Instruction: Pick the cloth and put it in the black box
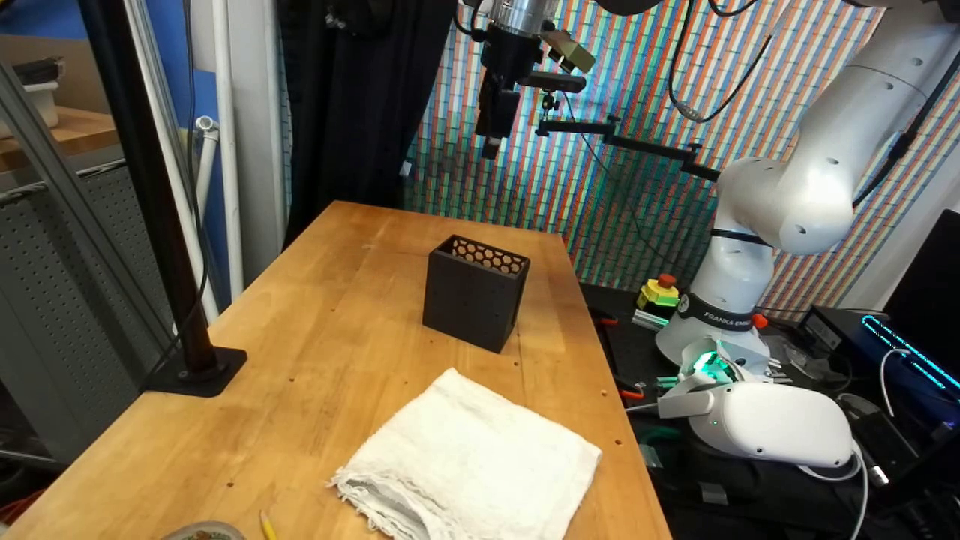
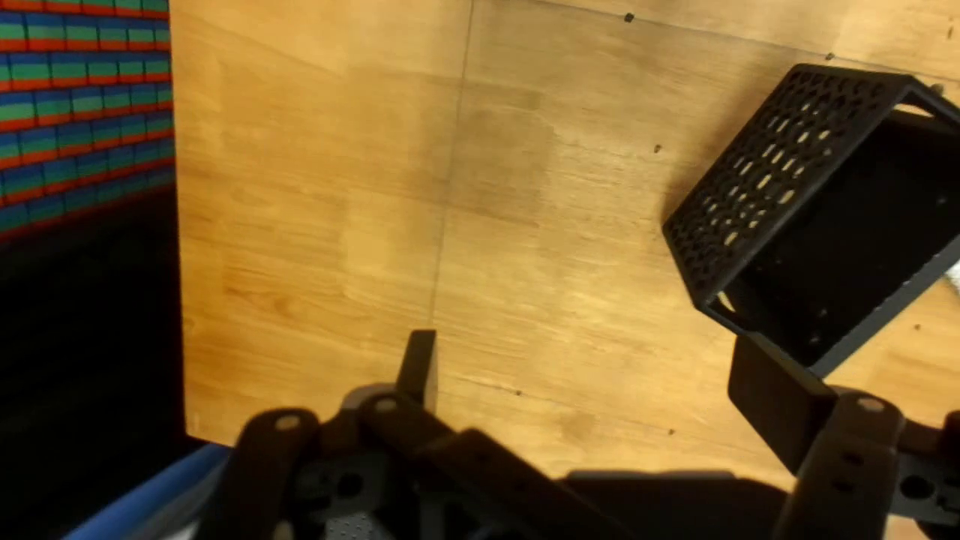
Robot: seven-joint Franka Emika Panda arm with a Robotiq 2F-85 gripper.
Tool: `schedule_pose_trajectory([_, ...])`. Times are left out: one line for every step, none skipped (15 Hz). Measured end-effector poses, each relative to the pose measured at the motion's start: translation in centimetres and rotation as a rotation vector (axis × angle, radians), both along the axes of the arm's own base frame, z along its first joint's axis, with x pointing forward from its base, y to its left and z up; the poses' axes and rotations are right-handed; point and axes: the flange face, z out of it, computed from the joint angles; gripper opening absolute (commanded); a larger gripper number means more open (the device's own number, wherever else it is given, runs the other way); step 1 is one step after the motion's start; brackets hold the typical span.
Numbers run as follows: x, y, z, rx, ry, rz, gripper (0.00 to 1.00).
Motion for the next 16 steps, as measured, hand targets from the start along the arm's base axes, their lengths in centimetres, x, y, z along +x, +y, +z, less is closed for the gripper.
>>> schedule_pose_trajectory([0.3, 2.2, -0.1, -0.013, 0.007, 0.053, 1.0])
schedule_pose_trajectory([0.5, 4.3, -0.2, -0.019, 0.012, 0.105, 1.0])
schedule_pose_trajectory([0.6, 6.4, -0.3, -0.024, 0.015, 0.161, 1.0])
schedule_pose_trajectory([0.6, 8.5, -0.5, -0.028, 0.019, 0.217, 1.0])
schedule_pose_trajectory([0.5, 10.6, -0.6, -0.03, 0.021, 0.274, 1.0])
schedule_pose_trajectory([0.3, 12.7, -0.9, -0.03, 0.022, 0.33, 1.0])
schedule_pose_trajectory([0.0, 14.6, -1.2, -0.029, 0.022, 0.384, 1.0])
schedule_pose_trajectory([-0.4, 16.4, -1.6, -0.025, 0.022, 0.441, 1.0])
schedule_pose_trajectory([-0.8, 17.9, -2.0, -0.024, 0.024, 0.495, 1.0])
schedule_pose_trajectory([-1.3, 19.4, -2.6, -0.025, 0.029, 0.551, 1.0])
schedule_pose_trajectory([-1.7, 20.8, -3.2, -0.026, 0.036, 0.607, 1.0])
schedule_pose_trajectory([-2.2, 22.0, -3.9, -0.028, 0.047, 0.661, 1.0])
schedule_pose_trajectory([-2.7, 23.2, -4.6, -0.033, 0.062, 0.717, 1.0])
schedule_pose_trajectory([-3.2, 24.3, -5.4, -0.038, 0.078, 0.772, 1.0])
schedule_pose_trajectory([-3.7, 25.3, -6.2, -0.042, 0.095, 0.824, 1.0])
schedule_pose_trajectory([-4.1, 26.2, -7.0, -0.046, 0.112, 0.875, 1.0])
